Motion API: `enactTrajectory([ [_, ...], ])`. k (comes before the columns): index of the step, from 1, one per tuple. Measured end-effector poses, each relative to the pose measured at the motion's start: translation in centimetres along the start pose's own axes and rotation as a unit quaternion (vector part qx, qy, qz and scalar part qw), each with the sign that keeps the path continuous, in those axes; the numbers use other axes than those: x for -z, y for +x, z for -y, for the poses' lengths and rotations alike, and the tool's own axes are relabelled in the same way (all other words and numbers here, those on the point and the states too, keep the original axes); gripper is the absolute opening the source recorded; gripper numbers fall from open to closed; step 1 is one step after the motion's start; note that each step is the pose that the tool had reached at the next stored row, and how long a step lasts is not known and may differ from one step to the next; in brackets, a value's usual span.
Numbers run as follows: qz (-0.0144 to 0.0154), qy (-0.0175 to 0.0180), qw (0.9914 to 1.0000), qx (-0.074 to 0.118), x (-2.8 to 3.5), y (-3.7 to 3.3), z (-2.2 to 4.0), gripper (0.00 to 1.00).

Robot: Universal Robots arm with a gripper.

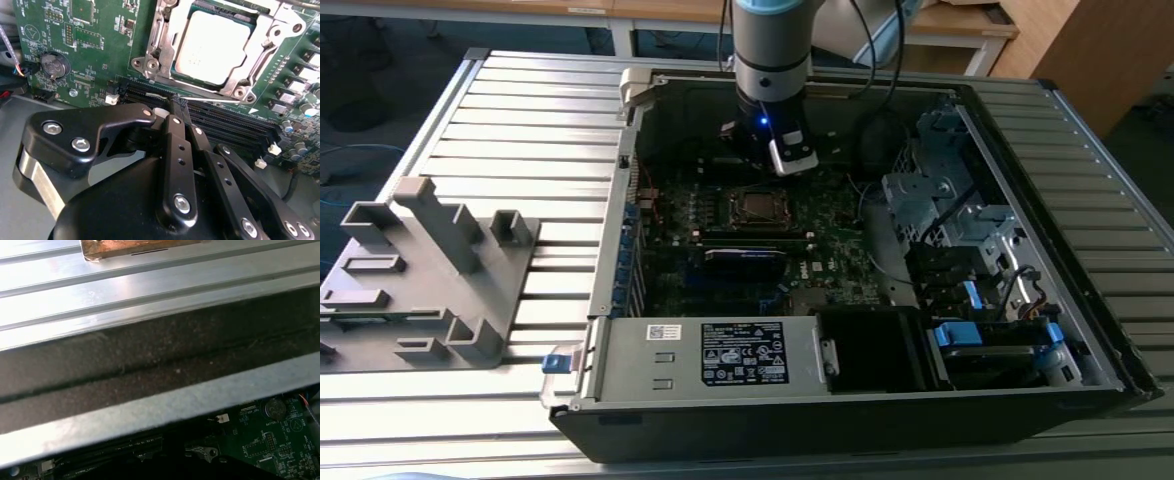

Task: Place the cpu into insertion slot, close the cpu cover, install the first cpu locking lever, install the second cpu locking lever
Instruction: 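Install the first cpu locking lever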

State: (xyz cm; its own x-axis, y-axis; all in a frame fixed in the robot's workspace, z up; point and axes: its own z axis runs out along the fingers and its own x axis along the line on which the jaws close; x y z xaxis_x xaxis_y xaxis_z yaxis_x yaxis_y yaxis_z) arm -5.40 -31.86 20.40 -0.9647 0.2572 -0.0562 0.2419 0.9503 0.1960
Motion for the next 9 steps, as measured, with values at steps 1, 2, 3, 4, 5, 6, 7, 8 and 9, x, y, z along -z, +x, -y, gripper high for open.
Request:
enactTrajectory([
  [1,0.0006,0.0001,1.00000,-0.001,-0.02,0.00,0.01,0.11],
  [2,0.0009,0.0002,1.00000,-0.003,-0.02,0.02,0.01,0.11],
  [3,0.0010,0.0002,0.99999,-0.004,-0.03,0.04,0.01,0.11],
  [4,0.0013,0.0002,0.99999,-0.004,-0.05,0.09,0.00,0.11],
  [5,0.0016,0.0002,0.99998,-0.006,-0.07,0.16,-0.02,0.11],
  [6,0.0018,0.0003,0.99998,-0.007,-0.08,0.22,-0.04,0.11],
  [7,0.0020,0.0003,0.99997,-0.008,-0.08,0.25,-0.04,0.11],
  [8,0.0022,0.0004,0.99996,-0.009,-0.11,0.25,-0.05,0.11],
  [9,0.0026,0.0004,0.99995,-0.010,-0.14,0.25,-0.04,0.11],
])
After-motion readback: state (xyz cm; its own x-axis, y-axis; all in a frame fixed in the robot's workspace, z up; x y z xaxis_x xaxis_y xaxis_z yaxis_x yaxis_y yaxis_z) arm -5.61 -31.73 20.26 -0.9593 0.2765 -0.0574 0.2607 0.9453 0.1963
